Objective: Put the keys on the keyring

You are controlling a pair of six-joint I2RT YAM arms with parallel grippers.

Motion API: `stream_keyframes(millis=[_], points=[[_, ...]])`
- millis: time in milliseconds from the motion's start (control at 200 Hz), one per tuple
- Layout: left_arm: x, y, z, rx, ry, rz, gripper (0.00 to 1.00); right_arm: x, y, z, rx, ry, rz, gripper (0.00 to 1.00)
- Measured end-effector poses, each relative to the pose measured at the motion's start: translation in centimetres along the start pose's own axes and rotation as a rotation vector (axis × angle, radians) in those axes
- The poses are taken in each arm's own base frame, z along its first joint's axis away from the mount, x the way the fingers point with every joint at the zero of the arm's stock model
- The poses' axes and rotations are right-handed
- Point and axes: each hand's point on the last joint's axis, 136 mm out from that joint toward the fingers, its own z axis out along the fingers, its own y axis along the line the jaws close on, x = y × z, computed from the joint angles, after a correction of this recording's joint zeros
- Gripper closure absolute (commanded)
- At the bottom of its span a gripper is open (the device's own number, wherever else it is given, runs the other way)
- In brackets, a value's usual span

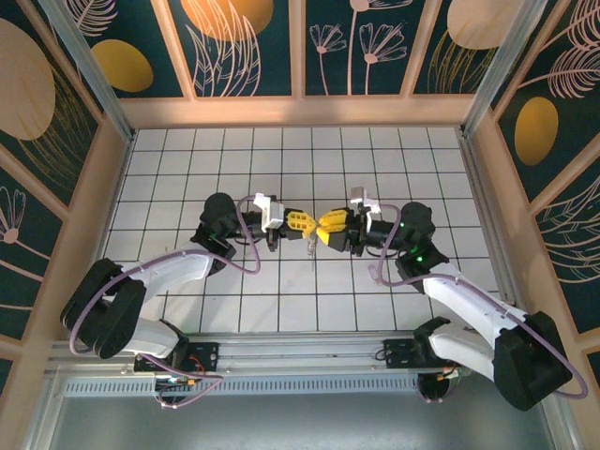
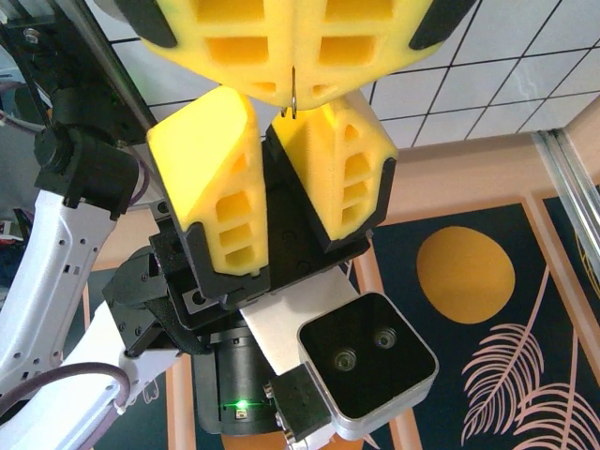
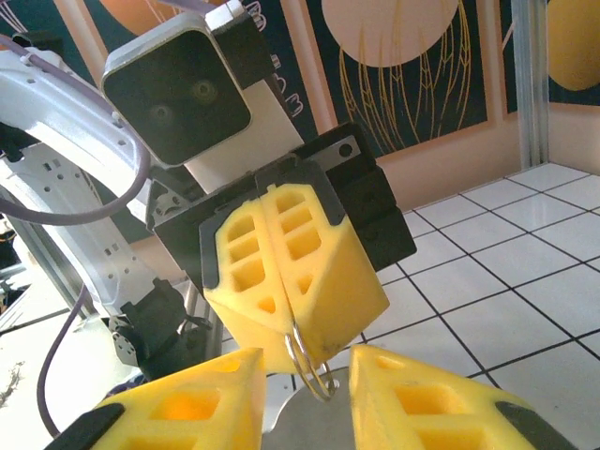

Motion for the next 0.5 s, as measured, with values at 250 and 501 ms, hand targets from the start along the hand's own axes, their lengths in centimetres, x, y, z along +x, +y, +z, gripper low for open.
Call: stream_keyframes(millis=[250,501], points=[[0.24,0.22,-0.14,-0.005,0.006,-0.02,1.0,0.3,-0.33,0.46,-0.005,0.012,-0.003,0.98],[0.26,0.38,-0.15,-0.001,0.007,-0.045,1.0,0.3,-0.41,0.45,-0.002,0.012,-0.019,1.0]])
